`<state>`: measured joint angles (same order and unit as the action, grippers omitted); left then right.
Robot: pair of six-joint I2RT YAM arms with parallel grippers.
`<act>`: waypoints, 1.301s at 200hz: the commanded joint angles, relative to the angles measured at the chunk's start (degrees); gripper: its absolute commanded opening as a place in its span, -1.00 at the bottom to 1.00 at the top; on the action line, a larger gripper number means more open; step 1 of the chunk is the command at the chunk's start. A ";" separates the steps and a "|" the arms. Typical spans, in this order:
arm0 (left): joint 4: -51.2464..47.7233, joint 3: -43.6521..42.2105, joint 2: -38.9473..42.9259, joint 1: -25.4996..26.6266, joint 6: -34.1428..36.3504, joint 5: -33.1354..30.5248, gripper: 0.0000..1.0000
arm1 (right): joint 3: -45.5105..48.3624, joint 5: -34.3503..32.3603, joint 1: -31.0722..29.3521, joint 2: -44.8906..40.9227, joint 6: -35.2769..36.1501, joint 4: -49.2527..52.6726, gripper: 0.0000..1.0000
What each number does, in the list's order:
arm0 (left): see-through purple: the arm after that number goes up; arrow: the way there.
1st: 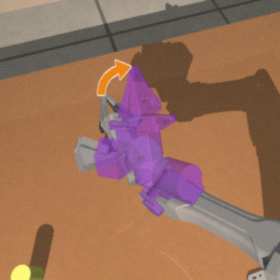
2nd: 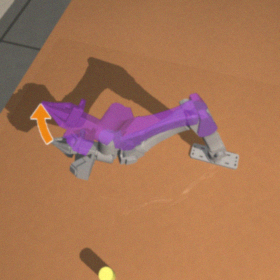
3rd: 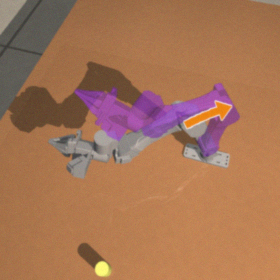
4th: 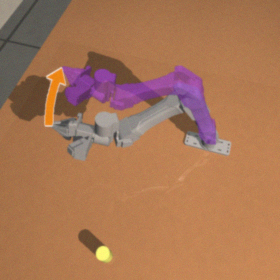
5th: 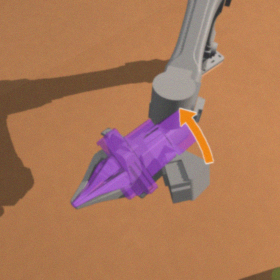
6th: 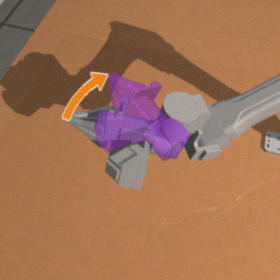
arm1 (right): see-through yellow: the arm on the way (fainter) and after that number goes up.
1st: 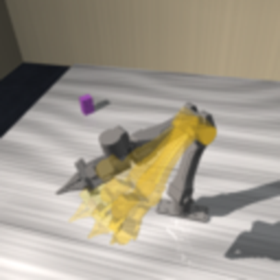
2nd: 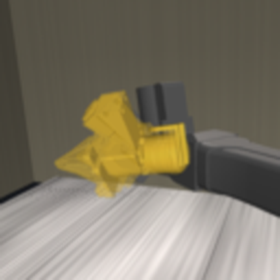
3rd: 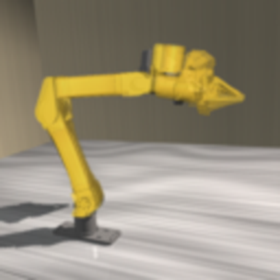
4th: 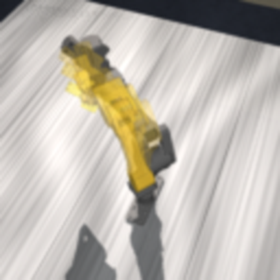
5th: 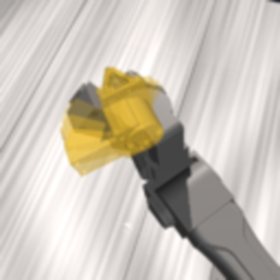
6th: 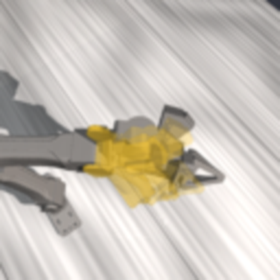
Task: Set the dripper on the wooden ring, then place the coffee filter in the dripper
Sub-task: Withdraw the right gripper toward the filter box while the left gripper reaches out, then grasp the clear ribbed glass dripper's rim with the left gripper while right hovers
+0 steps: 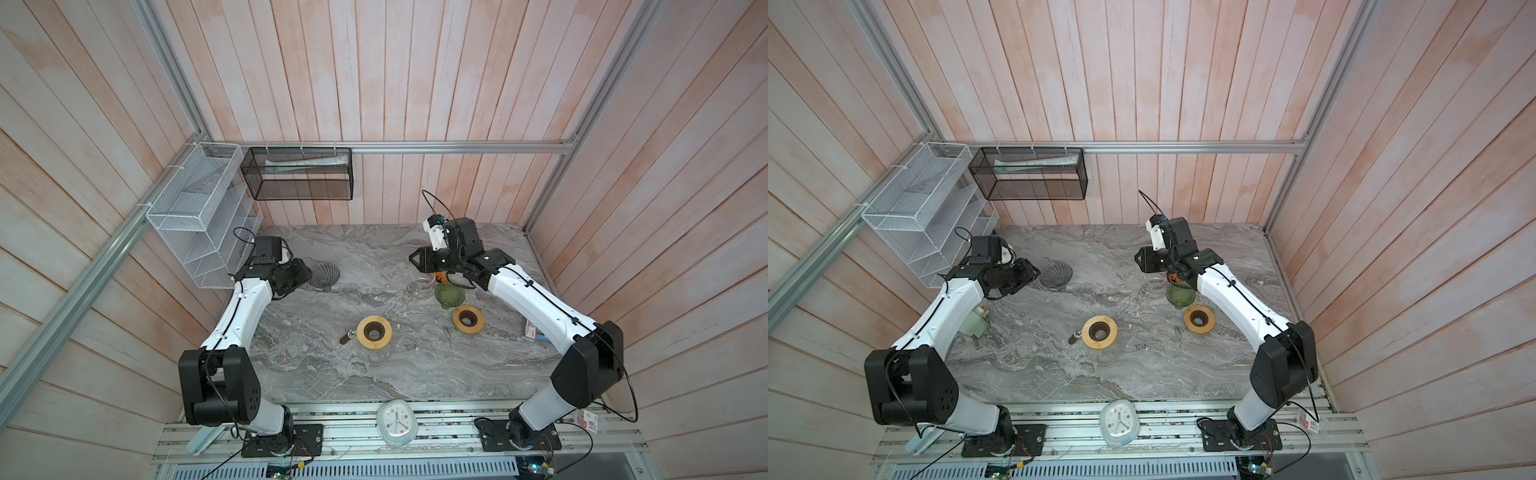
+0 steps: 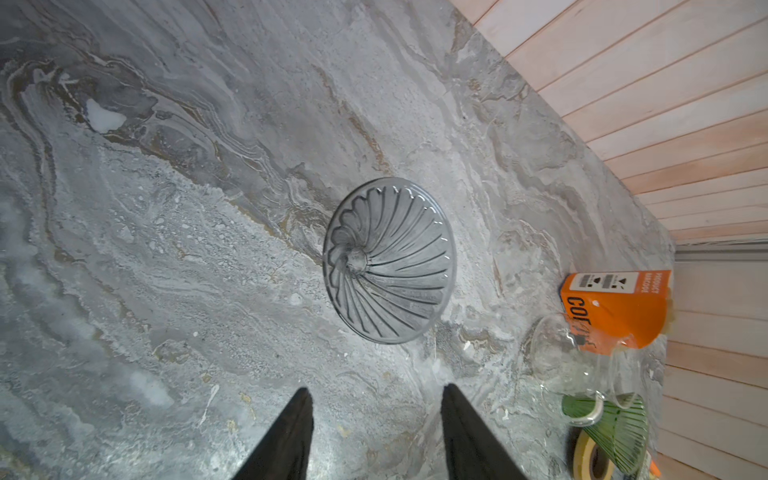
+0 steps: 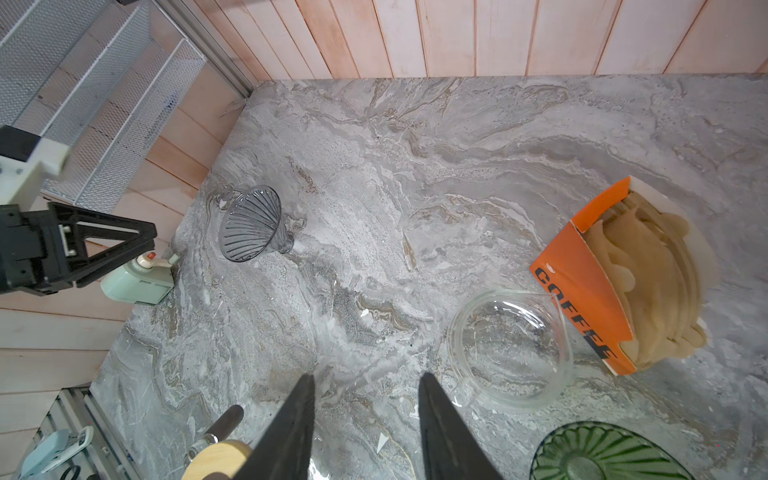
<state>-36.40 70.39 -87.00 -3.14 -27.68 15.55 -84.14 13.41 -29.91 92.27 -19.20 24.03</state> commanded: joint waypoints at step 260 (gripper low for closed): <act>4.57 11.88 -23.92 -0.65 1.01 -0.14 -0.49 | -2.07 7.16 5.21 2.83 1.36 -1.62 -0.14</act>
<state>-33.06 81.34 -109.12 -4.16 -27.16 15.86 -85.45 19.59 -25.10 94.61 -18.81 22.52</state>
